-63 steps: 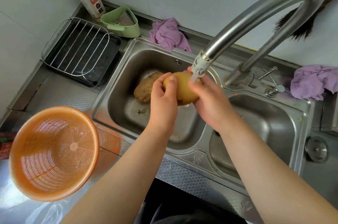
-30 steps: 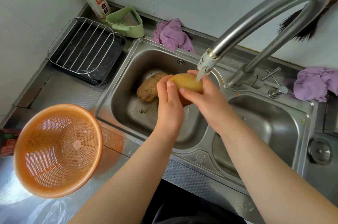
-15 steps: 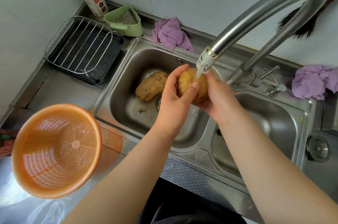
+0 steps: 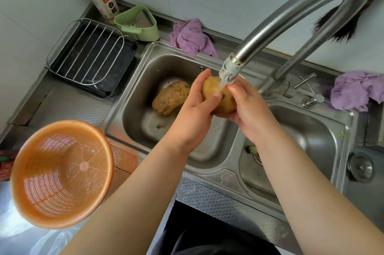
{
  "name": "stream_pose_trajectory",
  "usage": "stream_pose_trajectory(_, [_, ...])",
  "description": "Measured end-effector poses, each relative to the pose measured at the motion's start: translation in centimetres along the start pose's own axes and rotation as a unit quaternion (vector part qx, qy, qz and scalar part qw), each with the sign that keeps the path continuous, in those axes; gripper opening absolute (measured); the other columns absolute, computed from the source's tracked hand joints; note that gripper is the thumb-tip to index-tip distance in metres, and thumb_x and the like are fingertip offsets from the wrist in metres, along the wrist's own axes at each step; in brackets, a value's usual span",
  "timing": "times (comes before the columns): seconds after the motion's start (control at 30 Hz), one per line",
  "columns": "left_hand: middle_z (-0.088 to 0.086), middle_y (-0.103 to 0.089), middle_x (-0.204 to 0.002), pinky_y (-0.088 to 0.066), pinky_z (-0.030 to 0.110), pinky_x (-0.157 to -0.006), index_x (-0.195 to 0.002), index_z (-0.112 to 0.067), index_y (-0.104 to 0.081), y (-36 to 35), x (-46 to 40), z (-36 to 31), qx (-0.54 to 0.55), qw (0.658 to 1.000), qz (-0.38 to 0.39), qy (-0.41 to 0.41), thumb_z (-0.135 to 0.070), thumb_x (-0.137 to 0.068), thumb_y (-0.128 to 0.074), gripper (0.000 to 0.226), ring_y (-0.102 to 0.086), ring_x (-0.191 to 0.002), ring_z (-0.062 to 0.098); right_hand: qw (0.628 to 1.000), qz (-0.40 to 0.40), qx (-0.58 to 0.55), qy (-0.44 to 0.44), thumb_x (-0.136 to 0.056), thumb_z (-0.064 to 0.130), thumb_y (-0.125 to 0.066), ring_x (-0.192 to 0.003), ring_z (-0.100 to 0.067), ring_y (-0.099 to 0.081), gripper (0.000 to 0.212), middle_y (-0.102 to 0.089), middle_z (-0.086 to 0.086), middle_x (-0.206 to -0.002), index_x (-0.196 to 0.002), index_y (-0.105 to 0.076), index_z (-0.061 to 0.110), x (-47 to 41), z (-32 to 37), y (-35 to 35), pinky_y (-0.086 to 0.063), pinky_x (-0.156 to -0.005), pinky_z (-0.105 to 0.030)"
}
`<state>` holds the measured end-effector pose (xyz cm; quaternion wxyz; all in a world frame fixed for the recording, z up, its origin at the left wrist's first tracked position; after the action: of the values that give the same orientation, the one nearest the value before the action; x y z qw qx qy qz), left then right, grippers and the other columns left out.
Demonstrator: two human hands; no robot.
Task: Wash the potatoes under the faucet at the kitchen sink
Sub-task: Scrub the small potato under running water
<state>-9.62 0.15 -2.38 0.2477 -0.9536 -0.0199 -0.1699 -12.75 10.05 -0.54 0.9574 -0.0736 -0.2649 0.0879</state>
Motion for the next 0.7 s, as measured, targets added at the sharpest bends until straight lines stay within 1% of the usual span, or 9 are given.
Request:
stream_pose_trajectory(0.07, [0.032,-0.045,-0.147,-0.038,0.05,-0.116,-0.154,-0.01,-0.031,0.4,-0.1,-0.1,-0.011,1.0,-0.008,-0.011,-0.011,-0.09,-0.058,0.07,-0.053,-0.128,0.033,1.0,0.0,0.029,-0.009,-0.103,0.028,-0.045,-0.091,-0.022,-0.067,0.016,-0.065,-0.008,-0.111,-0.102,-0.061,0.029,0.1,0.0,-0.4,-0.055,-0.053,-0.025])
stream_pose_trajectory(0.13, [0.031,-0.05,-0.142,-0.044,0.053,-0.109,-0.148,-0.012,-0.041,0.7,-0.1,-0.1,-0.014,0.998,-0.051,-0.014,-0.02,-0.085,-0.066,0.068,-0.056,-0.122,0.036,0.998,-0.02,0.053,-0.009,-0.103,0.031,-0.043,-0.087,-0.023,-0.066,0.016,-0.064,-0.007,-0.107,-0.1,-0.058,0.031,0.0,-0.2,-0.4,-0.051,-0.048,-0.022])
stream_pose_trajectory(0.23, [0.025,-0.06,-0.128,-0.056,0.053,-0.079,-0.132,-0.018,-0.055,1.0,0.1,0.0,-0.007,0.991,-0.137,0.0,-0.032,-0.081,-0.069,0.054,-0.062,-0.105,0.036,0.995,-0.041,0.092,0.004,-0.102,0.038,-0.044,-0.084,-0.022,-0.067,0.018,-0.065,-0.006,-0.105,-0.109,-0.057,0.027,0.0,-0.4,-0.4,-0.049,-0.046,-0.021])
stream_pose_trajectory(0.3, [0.02,-0.064,-0.111,-0.051,0.041,-0.062,-0.117,-0.018,-0.061,1.5,0.1,-0.1,0.012,0.981,-0.193,0.02,-0.035,-0.085,-0.064,0.036,-0.059,-0.092,0.035,0.991,-0.021,0.133,0.015,-0.1,0.045,-0.047,-0.075,-0.018,-0.067,0.031,-0.066,-0.006,-0.106,-0.122,-0.054,0.024,0.3,-0.6,-0.9,-0.05,-0.049,-0.023])
stream_pose_trajectory(0.37, [0.016,-0.063,-0.106,-0.049,0.039,-0.066,-0.109,-0.018,-0.064,2.2,-0.2,-0.3,0.008,0.976,-0.215,0.028,-0.033,-0.089,-0.058,0.026,-0.058,-0.092,0.033,0.989,-0.002,0.147,0.026,-0.099,0.045,-0.05,-0.063,-0.016,-0.064,0.035,-0.064,-0.003,-0.101,-0.128,-0.05,0.026,0.6,-0.8,-1.3,-0.051,-0.051,-0.026])
stream_pose_trajectory(0.4, [0.018,-0.063,-0.109,-0.05,0.041,-0.072,-0.114,-0.016,-0.064,2.2,-0.4,-0.5,-0.01,0.981,-0.194,0.027,-0.033,-0.089,-0.057,0.031,-0.058,-0.095,0.031,0.991,-0.001,0.134,0.022,-0.099,0.043,-0.051,-0.059,-0.015,-0.062,0.034,-0.063,-0.002,-0.096,-0.128,-0.051,0.025,0.7,-0.9,-1.1,-0.049,-0.051,-0.027])
stream_pose_trajectory(0.5, [0.02,-0.058,-0.119,-0.05,0.036,-0.087,-0.145,-0.009,-0.043,1.3,-0.5,-0.7,-0.018,0.999,-0.041,0.023,-0.022,-0.088,-0.06,0.06,-0.056,-0.104,0.024,0.999,-0.018,0.046,-0.015,-0.102,0.035,-0.047,-0.051,-0.016,-0.052,0.022,-0.058,-0.004,-0.079,-0.117,-0.056,0.021,0.6,-1.0,-0.2,-0.041,-0.044,-0.026])
stream_pose_trajectory(0.57, [0.017,-0.055,-0.122,-0.048,0.034,-0.094,-0.153,-0.008,-0.03,0.8,-0.3,-0.7,0.006,1.0,0.02,0.017,-0.009,-0.087,-0.059,0.072,-0.055,-0.108,0.023,0.999,-0.019,0.026,-0.029,-0.104,0.03,-0.044,-0.049,-0.015,-0.048,0.018,-0.055,-0.005,-0.072,-0.109,-0.056,0.019,0.5,-0.8,0.1,-0.037,-0.042,-0.024])
stream_pose_trajectory(0.7, [0.016,-0.057,-0.118,-0.051,0.033,-0.088,-0.147,-0.004,-0.038,1.0,-0.4,-1.0,0.001,1.0,-0.029,-0.011,-0.015,-0.083,-0.066,0.07,-0.058,-0.102,0.022,0.999,-0.007,0.049,-0.01,-0.104,0.03,-0.043,-0.049,-0.013,-0.05,0.017,-0.057,-0.004,-0.074,-0.109,-0.058,0.022,0.5,-0.6,-0.3,-0.039,-0.043,-0.025])
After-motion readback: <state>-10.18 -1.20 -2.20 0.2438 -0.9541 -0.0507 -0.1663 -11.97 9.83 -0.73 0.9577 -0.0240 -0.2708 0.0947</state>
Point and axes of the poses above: each hand's wrist, its own x-axis away from the middle knuckle, its own y-axis out of the back of the hand, z = x × y, the point moved 8 cm from there along -x, towards the middle knuckle
